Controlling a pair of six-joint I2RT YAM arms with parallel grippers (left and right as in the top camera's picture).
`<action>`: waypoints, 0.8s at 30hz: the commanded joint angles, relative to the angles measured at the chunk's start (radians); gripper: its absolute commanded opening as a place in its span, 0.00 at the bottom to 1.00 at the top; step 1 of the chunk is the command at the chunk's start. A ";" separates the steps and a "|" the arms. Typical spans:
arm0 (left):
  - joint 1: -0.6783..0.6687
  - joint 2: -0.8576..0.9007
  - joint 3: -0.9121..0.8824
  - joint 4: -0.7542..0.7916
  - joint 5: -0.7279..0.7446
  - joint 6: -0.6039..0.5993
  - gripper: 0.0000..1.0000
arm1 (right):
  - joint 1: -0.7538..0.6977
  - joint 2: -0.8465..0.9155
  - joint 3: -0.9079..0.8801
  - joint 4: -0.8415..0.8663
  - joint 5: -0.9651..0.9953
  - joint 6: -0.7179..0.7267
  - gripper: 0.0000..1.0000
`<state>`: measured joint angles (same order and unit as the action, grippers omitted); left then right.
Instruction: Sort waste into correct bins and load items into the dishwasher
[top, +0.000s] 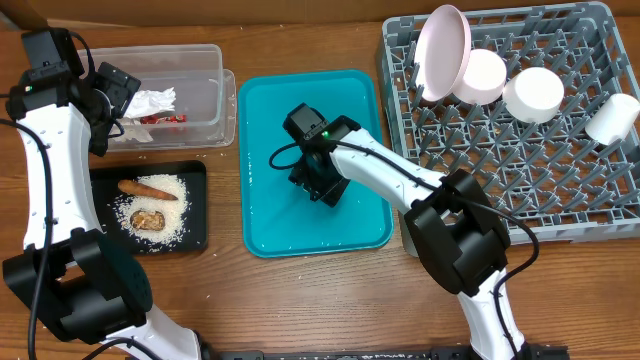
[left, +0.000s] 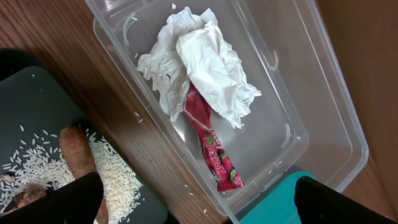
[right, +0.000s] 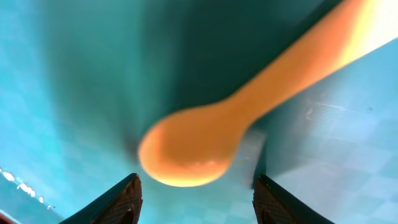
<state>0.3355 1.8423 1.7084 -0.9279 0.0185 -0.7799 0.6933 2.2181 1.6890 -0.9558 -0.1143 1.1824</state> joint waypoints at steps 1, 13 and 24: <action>-0.003 0.002 0.009 0.001 -0.003 -0.009 1.00 | -0.006 0.017 -0.046 -0.014 0.080 0.019 0.60; -0.003 0.002 0.009 0.001 -0.003 -0.009 1.00 | -0.056 0.015 -0.034 0.068 0.113 -0.211 0.63; -0.003 0.002 0.009 0.001 -0.003 -0.009 1.00 | -0.074 -0.038 0.070 -0.058 0.156 -0.940 0.67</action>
<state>0.3355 1.8423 1.7084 -0.9279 0.0185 -0.7799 0.6247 2.2131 1.7164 -0.9882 -0.0048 0.5426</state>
